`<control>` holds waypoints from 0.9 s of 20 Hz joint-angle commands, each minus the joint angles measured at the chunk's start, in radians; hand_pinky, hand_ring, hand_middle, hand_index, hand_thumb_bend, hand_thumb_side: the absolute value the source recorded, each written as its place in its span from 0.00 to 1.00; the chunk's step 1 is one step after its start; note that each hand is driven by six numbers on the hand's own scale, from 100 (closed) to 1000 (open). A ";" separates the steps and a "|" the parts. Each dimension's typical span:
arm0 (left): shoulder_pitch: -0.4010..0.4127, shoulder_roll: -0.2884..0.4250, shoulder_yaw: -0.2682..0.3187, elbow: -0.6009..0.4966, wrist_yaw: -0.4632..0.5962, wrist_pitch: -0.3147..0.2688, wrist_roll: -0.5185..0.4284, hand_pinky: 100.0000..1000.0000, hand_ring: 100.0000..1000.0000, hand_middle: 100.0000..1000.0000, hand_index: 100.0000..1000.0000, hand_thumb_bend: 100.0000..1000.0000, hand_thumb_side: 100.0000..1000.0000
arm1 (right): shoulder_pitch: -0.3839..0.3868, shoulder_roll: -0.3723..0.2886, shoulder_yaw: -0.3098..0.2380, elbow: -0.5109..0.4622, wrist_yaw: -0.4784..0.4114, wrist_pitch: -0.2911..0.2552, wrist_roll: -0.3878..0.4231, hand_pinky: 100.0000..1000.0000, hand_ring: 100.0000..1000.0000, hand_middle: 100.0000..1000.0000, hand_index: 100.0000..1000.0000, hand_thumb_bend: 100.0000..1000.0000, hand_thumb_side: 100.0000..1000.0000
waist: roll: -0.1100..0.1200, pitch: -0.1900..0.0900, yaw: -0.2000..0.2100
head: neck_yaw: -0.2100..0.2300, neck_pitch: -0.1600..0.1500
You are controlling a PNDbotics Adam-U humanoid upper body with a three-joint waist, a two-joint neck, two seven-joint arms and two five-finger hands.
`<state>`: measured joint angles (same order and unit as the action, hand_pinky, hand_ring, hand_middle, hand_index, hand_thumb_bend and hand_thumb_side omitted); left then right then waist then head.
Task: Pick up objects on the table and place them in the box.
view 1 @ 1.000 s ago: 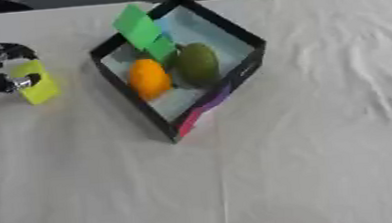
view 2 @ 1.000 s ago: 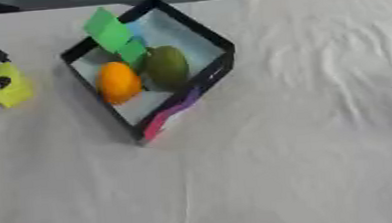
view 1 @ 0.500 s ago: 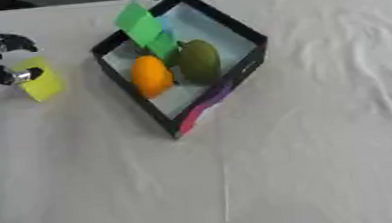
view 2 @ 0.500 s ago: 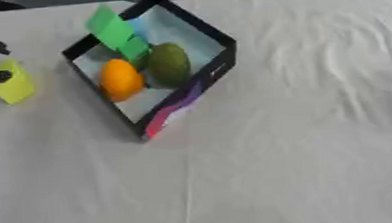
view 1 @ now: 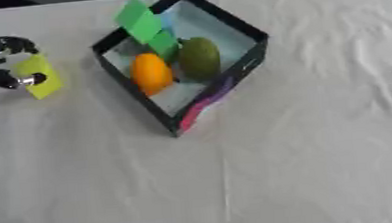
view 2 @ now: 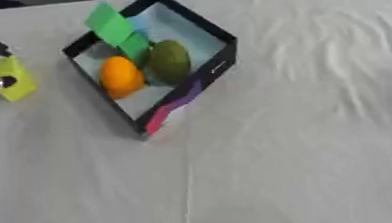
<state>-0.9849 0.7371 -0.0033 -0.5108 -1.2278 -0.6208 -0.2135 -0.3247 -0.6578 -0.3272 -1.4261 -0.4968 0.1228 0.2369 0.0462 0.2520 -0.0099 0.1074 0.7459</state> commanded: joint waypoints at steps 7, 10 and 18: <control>0.000 0.012 0.009 0.012 -0.050 0.002 0.027 1.00 1.00 0.95 0.91 0.32 0.88 | -0.008 -0.039 -0.017 -0.008 0.003 -0.004 -0.004 1.00 0.64 0.62 0.86 0.00 0.71 | 0.006 -0.064 0.001 | 0.007 -0.002; 0.002 0.007 0.010 0.019 -0.056 0.001 0.024 1.00 0.93 0.85 0.87 0.25 0.78 | -0.007 -0.039 -0.017 -0.007 0.003 -0.004 -0.005 1.00 0.64 0.62 0.87 0.00 0.71 | 0.006 -0.064 0.001 | 0.008 -0.002; 0.001 -0.009 0.012 0.070 0.061 -0.032 -0.095 0.75 0.59 0.51 0.72 0.06 0.25 | -0.005 -0.039 -0.015 -0.004 0.006 -0.005 -0.002 1.00 0.64 0.62 0.87 0.00 0.71 | 0.003 -0.067 0.003 | 0.005 0.000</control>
<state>-0.9873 0.7221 0.0111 -0.4615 -1.1817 -0.6482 -0.2772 -0.3243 -0.6578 -0.3323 -1.4230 -0.4968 0.1198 0.2339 0.0462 0.2520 -0.0094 0.1124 0.7458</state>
